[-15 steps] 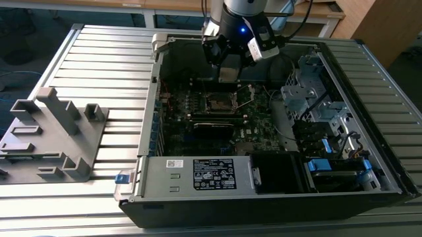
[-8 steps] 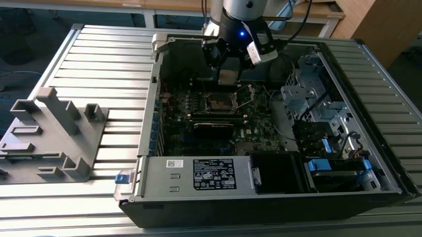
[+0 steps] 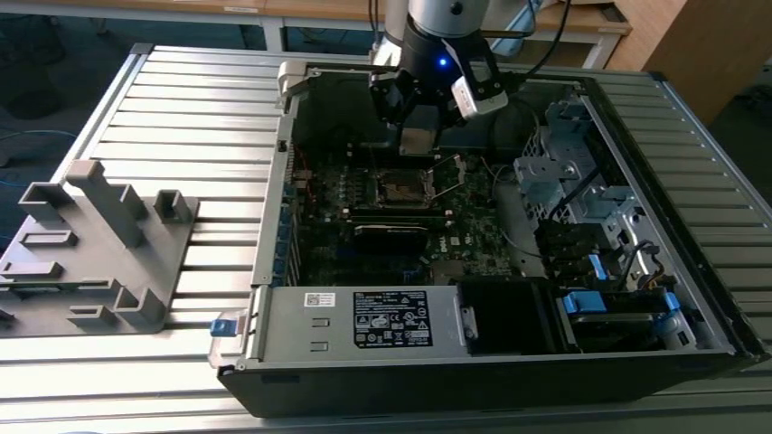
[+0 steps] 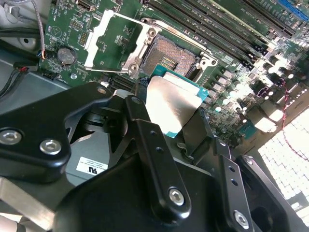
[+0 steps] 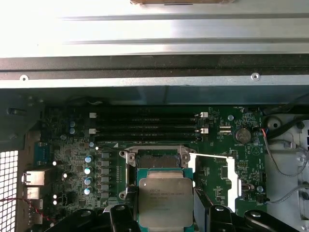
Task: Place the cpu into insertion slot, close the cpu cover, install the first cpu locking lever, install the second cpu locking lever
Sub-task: 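Place the cpu into insertion slot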
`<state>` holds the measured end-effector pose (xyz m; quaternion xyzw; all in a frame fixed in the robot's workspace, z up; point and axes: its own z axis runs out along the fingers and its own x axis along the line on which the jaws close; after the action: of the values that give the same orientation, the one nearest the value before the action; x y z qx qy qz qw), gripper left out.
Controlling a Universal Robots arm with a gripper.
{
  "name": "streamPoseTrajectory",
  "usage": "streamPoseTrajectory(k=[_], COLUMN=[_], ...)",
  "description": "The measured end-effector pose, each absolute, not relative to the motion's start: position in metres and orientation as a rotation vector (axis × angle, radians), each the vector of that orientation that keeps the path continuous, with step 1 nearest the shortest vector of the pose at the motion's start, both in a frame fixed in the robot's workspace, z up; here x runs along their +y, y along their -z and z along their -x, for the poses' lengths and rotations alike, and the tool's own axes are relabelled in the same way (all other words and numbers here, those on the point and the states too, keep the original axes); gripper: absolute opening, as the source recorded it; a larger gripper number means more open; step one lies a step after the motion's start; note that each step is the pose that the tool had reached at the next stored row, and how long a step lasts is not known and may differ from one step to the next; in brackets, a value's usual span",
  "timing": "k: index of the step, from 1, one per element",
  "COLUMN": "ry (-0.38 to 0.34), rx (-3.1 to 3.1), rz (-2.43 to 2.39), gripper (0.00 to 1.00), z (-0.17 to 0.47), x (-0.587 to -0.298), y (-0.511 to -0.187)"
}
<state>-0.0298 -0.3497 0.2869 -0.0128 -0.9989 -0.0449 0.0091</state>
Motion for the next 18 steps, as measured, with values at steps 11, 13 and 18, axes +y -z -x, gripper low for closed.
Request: streamPoseTrajectory(k=[11,13,18], ry=[0.14,0.14,0.14], rx=[-3.12,-3.12,-3.12], rz=[0.04,0.04,0.04], gripper=[0.54,0.54,0.54], z=[0.03,0.03,0.03], x=[-0.35,-0.35,-0.35], y=[-0.277,-0.273,-0.266])
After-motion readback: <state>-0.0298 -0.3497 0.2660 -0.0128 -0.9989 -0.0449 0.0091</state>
